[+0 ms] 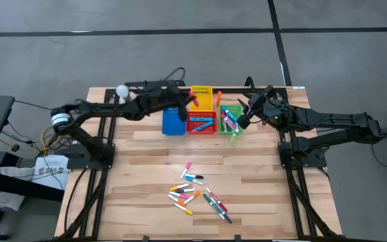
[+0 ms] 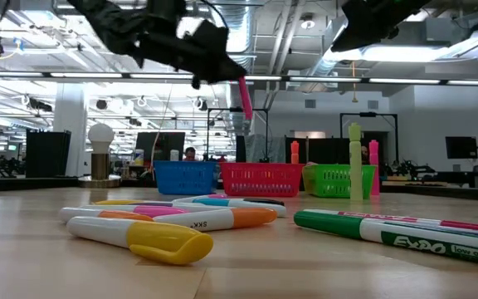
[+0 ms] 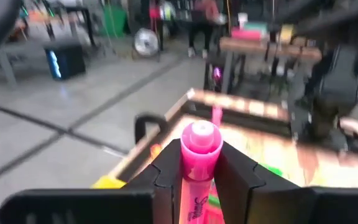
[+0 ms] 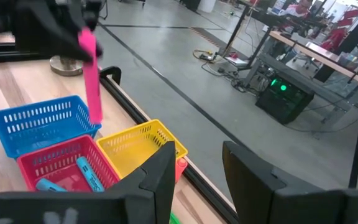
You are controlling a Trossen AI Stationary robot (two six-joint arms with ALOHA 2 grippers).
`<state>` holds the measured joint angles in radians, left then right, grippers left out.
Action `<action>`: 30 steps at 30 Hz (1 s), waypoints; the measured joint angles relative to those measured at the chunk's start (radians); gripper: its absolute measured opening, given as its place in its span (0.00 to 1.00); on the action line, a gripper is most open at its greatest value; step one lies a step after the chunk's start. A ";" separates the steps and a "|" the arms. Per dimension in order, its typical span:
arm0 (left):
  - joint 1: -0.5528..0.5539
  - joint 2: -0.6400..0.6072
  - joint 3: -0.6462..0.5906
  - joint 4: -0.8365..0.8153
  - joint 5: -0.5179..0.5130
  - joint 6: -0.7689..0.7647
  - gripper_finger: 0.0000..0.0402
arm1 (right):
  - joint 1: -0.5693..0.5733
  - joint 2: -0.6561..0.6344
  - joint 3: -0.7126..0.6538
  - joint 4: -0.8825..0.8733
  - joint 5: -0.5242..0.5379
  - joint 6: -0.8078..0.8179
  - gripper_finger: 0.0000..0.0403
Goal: Pick & Place Markers
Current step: Put the left large pink highlighter pen into the red bin
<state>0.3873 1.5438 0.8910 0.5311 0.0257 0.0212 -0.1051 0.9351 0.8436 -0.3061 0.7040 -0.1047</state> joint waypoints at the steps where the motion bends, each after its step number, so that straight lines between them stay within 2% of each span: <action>1: -0.007 0.024 0.017 -0.020 0.000 0.000 0.17 | 0.000 0.000 0.000 0.000 0.000 0.000 0.31; 6: -0.036 0.089 0.055 -0.104 -0.002 0.001 0.17 | 0.000 0.000 0.000 -0.001 0.000 0.000 0.31; 14: -0.067 0.093 0.055 -0.301 -0.003 0.048 0.17 | 0.000 0.000 0.000 -0.013 0.000 0.000 0.31; 24: -0.092 0.098 0.055 -0.316 -0.003 0.053 0.18 | 0.000 0.000 0.000 -0.015 0.000 0.002 0.31; 30: -0.092 0.098 0.055 -0.321 -0.002 0.053 0.19 | 0.000 0.000 0.000 -0.015 0.000 0.105 0.31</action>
<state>0.2955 1.6421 0.9459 0.2103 0.0235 0.0738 -0.1051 0.9352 0.8436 -0.3210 0.7036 0.0007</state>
